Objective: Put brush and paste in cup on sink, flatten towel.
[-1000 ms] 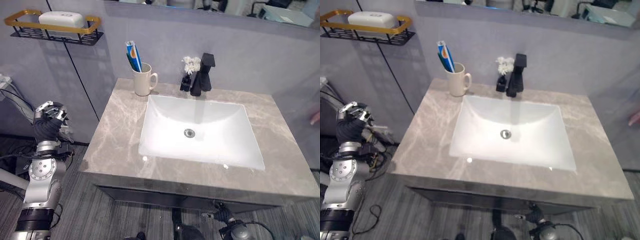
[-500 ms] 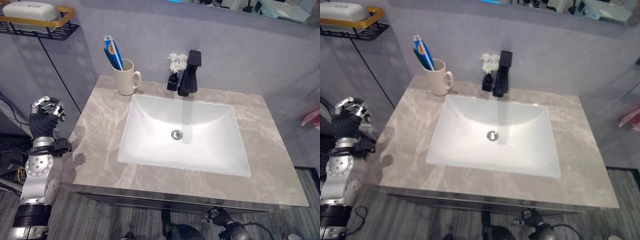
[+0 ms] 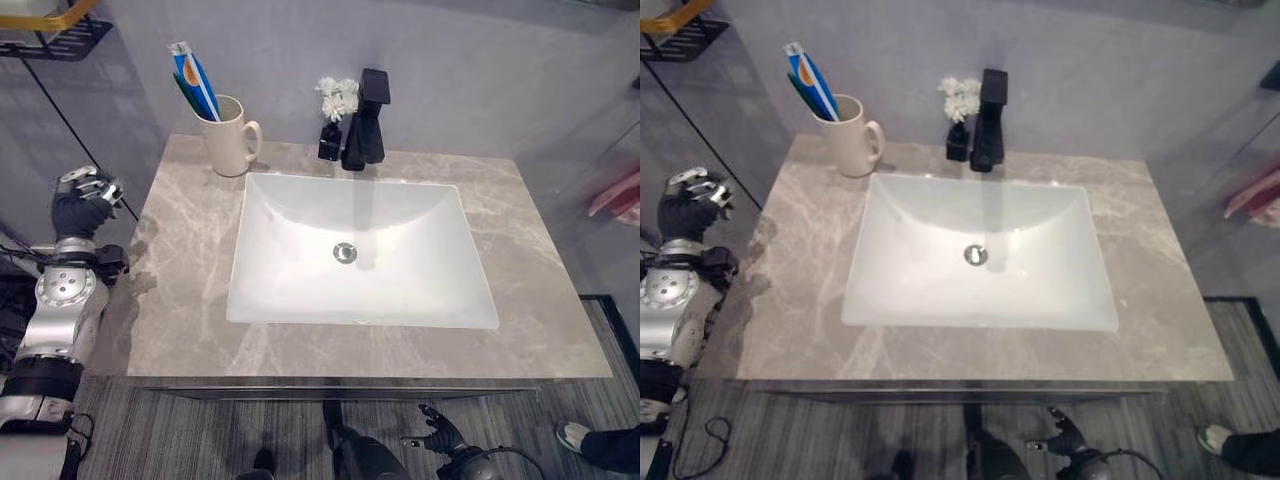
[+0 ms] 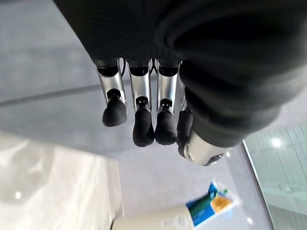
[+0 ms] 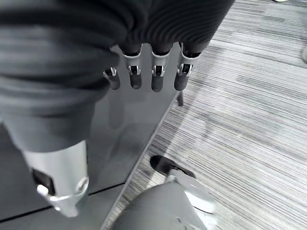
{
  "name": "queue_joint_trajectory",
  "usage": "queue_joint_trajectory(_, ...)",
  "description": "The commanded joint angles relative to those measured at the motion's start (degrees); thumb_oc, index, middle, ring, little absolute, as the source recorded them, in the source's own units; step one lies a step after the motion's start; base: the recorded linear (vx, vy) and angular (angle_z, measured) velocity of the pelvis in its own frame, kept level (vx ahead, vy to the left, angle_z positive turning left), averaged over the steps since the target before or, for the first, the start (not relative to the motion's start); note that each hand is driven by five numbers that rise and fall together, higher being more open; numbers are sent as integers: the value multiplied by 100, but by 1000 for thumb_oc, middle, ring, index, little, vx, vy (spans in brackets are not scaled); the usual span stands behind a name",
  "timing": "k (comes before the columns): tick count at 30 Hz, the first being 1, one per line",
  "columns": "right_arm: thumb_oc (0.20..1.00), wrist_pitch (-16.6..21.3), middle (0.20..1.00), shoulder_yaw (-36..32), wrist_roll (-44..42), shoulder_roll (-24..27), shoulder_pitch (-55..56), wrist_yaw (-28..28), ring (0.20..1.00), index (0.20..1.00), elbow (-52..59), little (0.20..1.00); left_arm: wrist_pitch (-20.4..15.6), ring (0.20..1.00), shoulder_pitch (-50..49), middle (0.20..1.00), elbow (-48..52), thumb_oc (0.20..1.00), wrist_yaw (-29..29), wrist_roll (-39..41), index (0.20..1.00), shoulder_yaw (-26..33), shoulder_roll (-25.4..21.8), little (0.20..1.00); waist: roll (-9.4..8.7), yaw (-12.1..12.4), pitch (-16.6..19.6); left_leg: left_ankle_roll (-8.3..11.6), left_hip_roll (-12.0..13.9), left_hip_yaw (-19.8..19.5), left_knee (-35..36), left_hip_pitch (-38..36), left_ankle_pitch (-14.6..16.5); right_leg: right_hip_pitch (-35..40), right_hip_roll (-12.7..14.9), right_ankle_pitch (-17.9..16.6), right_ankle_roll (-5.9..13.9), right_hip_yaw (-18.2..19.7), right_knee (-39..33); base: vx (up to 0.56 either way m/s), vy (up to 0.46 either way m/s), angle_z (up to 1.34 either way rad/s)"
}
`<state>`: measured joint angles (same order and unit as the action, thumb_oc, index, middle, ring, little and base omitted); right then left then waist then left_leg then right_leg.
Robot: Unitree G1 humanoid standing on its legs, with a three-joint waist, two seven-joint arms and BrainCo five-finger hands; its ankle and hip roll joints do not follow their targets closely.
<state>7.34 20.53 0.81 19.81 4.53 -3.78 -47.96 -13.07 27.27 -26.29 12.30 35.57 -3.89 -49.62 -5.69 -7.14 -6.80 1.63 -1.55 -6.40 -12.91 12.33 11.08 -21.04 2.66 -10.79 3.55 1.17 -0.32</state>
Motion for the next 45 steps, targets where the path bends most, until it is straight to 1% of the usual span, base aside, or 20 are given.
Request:
queue_joint_trajectory(1, 1000, 190, 1000, 84, -130, 295, -223, -150, 1000, 1000, 299, 1000, -192, 200, 536, 200, 38, 200, 98, 38, 200, -10, -326, 200, 201, 13, -270, -188, 8, 115, 799, -825, -150, -165, 117, 64, 528, 117, 240, 0, 0, 0)
queue_joint_trajectory(6, 1000, 225, 1000, 156, -202, 314, -293, -203, 1000, 1000, 417, 1000, -146, 200, 897, 200, -221, 200, 197, 7, 200, -251, -324, 200, 196, -32, -325, -149, 99, 140, 907, -764, -242, -278, 47, 43, 508, 104, 183, 15, -36, -6)
queue_joint_trajectory(13, 1000, 271, 1000, 217, -264, 351, -313, -212, 1000, 1000, 588, 1000, -121, 200, 1213, 200, -414, 200, 220, 16, 200, -443, -350, 200, 206, -69, -339, -110, 175, 145, 1008, -730, -311, -379, -13, 55, 490, 106, 159, 22, -17, -4)
queue_joint_trajectory(20, 1000, 308, 1000, 285, -319, 366, -344, -212, 1000, 1000, 677, 1000, -97, 200, 1647, 200, -697, 200, 286, -14, 200, -709, -393, 200, 228, -123, -327, -67, 264, 141, 1222, -743, -450, -473, -59, 64, 473, 84, 151, 17, -6, -2)
queue_joint_trajectory(22, 1000, 334, 1000, 338, -353, 349, -400, -254, 1000, 1000, 678, 1000, -94, 200, 1955, 200, -798, 200, 339, -72, 200, -924, -320, 200, 255, -157, -318, -41, 308, 137, 1334, -772, -516, -515, -73, 73, 470, 76, 126, 38, -13, 1)
queue_joint_trajectory(26, 1000, 355, 1000, 390, -367, 342, -430, -250, 1000, 1000, 704, 1000, -90, 200, 2119, 200, -897, 200, 331, -121, 200, -1074, -241, 200, 278, -181, -303, -25, 334, 156, 1398, -812, -537, -520, -89, 73, 467, 76, 101, 12, -2, -4)
queue_joint_trajectory(29, 1000, 359, 1000, 401, -367, 339, -441, -274, 1000, 1000, 672, 1000, -119, 200, 2164, 200, -696, 200, 382, -204, 200, -1147, -121, 200, 291, -173, -293, -19, 340, 169, 1421, -828, -544, -512, -99, 64, 466, 70, 64, 11, -10, -8)
queue_joint_trajectory(37, 1000, 352, 1000, 372, -279, 320, -361, -260, 1000, 1000, 608, 1000, -56, 200, 1794, 200, -179, 200, 518, -516, 200, -944, 54, 200, 311, -100, -229, -26, 343, 199, 1444, -916, -499, -408, -96, 73, 462, 70, -5, 5, -4, -3)
queue_joint_trajectory(40, 1000, 352, 1000, 368, -278, 317, -350, -245, 1000, 1000, 598, 1000, -25, 200, 1733, 200, -127, 200, 522, -594, 200, -910, 120, 200, 318, -96, -223, -32, 335, 188, 1452, -939, -484, -376, -76, 82, 467, 56, -11, 0, 0, 0)
queue_joint_trajectory(45, 1000, 331, 1000, 380, -264, 339, -343, -202, 1000, 1000, 662, 1000, 14, 200, 1605, 200, -13, 200, 685, -786, 200, -713, 301, 200, 279, -58, -240, -51, 295, 164, 1432, -948, -434, -291, -28, 78, 468, 19, -38, -23, 0, 3)
